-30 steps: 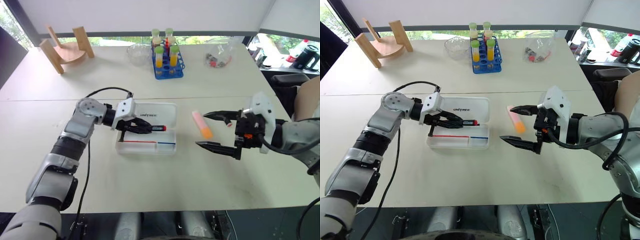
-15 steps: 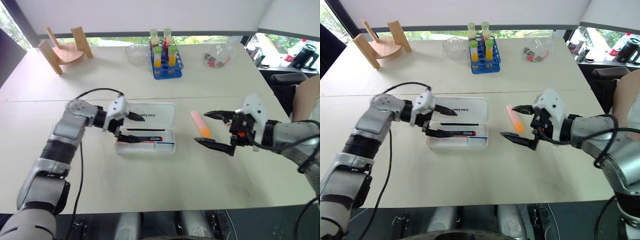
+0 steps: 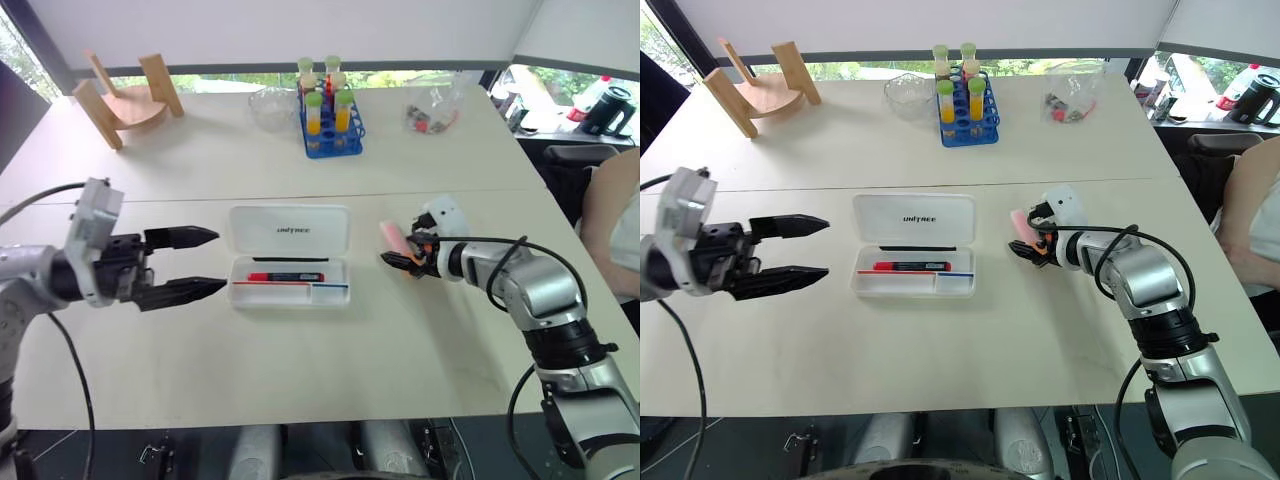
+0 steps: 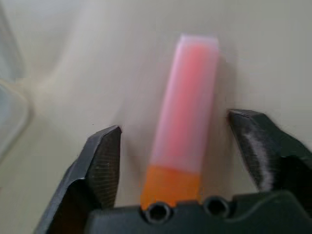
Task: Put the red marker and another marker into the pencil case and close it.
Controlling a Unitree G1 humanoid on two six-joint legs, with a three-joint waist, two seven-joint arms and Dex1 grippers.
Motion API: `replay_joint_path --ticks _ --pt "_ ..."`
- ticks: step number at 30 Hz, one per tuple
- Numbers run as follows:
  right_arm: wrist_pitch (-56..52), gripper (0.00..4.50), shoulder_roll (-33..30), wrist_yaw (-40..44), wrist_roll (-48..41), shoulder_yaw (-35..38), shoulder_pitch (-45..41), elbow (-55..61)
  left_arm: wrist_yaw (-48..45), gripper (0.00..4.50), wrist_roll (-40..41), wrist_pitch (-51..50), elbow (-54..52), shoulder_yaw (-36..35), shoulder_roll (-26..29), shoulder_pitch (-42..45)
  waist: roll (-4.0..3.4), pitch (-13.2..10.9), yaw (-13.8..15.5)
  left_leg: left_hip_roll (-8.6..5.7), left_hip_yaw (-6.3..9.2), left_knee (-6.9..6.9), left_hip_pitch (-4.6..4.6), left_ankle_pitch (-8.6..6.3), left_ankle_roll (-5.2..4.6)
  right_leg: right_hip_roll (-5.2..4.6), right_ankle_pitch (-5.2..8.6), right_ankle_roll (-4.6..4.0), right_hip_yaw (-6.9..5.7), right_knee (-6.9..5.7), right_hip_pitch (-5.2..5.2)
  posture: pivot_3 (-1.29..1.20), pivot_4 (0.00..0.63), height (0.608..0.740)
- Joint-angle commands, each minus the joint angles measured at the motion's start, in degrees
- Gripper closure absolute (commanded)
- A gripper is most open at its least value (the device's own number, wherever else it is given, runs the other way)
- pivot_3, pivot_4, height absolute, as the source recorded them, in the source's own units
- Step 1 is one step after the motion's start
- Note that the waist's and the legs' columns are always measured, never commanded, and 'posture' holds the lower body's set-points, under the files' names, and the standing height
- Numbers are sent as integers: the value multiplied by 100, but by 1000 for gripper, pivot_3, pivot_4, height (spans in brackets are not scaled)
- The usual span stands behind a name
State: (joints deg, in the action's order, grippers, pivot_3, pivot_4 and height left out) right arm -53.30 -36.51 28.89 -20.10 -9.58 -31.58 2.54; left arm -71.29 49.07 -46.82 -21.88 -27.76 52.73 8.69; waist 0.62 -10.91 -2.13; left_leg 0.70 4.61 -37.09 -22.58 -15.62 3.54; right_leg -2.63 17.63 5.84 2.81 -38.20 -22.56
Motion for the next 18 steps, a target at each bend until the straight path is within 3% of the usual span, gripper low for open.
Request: replay_joint_path --ticks 1,3,4,8,13,18 --pt "77 2441 17 200 180 -107 -81 -76 124 0 171 111 -294 -490 81 -287 0 0 -21 1 0 2 4 0 0 4 0 0 0 1 3 0 150 740" --pt "66 3452 49 268 223 -106 -132 -105 181 0 168 189 -345 -585 48 -461 0 0 -33 2 0 4 7 0 0 7 0 -1 0 0 4 0 150 740" --pt "58 3645 48 301 246 -103 -165 -101 212 0 154 238 -358 -610 28 -531 0 0 -34 3 0 4 8 0 0 8 0 -1 0 0 4 0 150 740" --pt "-23 3627 -204 548 222 67 -301 158 225 0 140 408 -343 -688 40 -761 -1 0 -30 3 -4 4 7 0 0 6 0 -1 2 0 2 0 150 740" --pt "-328 3627 -931 1701 -611 428 -444 1390 -160 0 -143 748 -134 -845 315 -1200 -16 -10 -26 2 -6 9 -3 -1 0 1 0 -1 3 2 -10 0 150 740" --pt "-322 3627 -556 2521 -1557 229 -637 2240 -445 0 -459 1356 285 -614 444 -1106 -14 -9 -54 14 -9 14 10 -1 -2 15 1 -4 3 4 -4 0 150 740"
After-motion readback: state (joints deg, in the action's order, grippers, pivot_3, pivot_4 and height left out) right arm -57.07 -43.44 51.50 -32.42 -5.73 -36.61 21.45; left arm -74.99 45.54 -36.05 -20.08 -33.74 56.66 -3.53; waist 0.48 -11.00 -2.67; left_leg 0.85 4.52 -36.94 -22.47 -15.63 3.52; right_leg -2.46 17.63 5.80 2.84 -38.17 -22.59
